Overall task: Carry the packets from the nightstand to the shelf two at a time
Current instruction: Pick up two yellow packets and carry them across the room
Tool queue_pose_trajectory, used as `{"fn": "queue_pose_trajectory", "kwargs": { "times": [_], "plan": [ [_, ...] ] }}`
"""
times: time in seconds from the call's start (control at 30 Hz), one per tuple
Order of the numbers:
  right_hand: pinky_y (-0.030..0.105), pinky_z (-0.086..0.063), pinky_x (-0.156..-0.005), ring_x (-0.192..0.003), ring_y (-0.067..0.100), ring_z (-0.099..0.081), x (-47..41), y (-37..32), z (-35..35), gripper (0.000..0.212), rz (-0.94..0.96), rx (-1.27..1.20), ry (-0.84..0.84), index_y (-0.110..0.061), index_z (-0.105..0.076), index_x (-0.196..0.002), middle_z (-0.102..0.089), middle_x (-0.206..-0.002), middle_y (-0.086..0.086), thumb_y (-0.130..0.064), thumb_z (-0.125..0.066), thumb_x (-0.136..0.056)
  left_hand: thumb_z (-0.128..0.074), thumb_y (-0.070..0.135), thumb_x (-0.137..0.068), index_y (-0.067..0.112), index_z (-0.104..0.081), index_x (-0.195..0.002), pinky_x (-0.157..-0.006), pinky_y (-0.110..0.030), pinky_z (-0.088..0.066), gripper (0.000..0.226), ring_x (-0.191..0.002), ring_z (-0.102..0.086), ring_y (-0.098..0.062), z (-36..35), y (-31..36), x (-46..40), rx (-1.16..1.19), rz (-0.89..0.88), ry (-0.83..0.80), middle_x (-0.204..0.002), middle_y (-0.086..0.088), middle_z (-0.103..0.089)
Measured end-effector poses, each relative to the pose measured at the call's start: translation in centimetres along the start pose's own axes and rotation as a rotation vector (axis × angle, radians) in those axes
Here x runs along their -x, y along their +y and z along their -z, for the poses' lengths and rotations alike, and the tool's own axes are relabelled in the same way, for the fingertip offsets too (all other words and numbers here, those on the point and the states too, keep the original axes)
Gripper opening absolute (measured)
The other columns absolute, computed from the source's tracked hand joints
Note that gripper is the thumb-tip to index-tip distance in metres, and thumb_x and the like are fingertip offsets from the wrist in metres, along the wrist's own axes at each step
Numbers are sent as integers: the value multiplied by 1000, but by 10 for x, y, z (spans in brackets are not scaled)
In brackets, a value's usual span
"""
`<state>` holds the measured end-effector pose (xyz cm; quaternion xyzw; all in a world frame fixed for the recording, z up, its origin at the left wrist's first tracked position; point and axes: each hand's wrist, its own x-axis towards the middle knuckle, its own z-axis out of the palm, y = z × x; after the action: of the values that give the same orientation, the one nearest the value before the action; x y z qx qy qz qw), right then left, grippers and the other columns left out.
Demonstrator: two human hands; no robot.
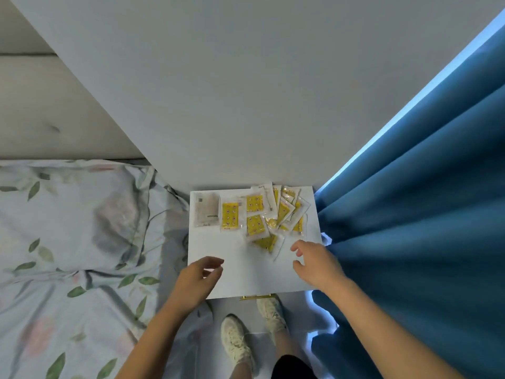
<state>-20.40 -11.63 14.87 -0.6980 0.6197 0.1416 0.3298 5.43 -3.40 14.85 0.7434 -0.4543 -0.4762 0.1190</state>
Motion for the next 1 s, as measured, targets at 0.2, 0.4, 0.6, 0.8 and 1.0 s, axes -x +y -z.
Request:
{"fn": "queue_pose_trajectory", "kwargs": {
  "times": [0.2,0.4,0.6,0.8,1.0],
  "plan": [
    [27,-49,-88,-113,15,-54,-46,18,-63,34,24,-21,-64,-25,-52,-129,-60,-123,-5,-24,-54,-95,-59,17,-93,36,-63,-95,-69,-6,-46,20,-87,-60,9,-44,-39,-27,205,59,37,-99,18,-67],
    [37,-53,-83,-104,20,-58,-114,7,-95,29,98,-56,8,-20,-60,-120,-65,-112,0,-21,-59,-91,-57,16,-94,27,-67,-101,-69,-2,-43,17,-90,-59,9,-68,-63,-64,336,109,125,-98,16,-69],
    [34,-49,-81,-110,25,-57,-200,-51,-112,44,139,-164,211,-14,-55,-124,-64,-115,4,-36,-66,-88,-55,17,-95,28,-66,-103,-67,1,-40,18,-87,-58,12,-87,-75,-96,394,163,149,-97,19,-67],
    [41,-39,-102,-133,34,-36,-253,-106,-133,98,-141,2,202,0,-35,-137,-41,-142,18,-66,-68,-72,-53,20,-96,26,-66,-110,-71,-1,-42,20,-91,-57,11,-93,-78,-99,340,169,142,-103,19,-65],
    [36,-45,-93,-121,32,-49,-260,-119,-135,82,-104,6,203,-4,-38,-130,-46,-135,17,-46,-79,-73,-52,21,-96,25,-65,-113,-72,-2,-41,21,-90,-57,8,-88,-82,-100,277,177,165,-104,16,-64]
  ]
}}
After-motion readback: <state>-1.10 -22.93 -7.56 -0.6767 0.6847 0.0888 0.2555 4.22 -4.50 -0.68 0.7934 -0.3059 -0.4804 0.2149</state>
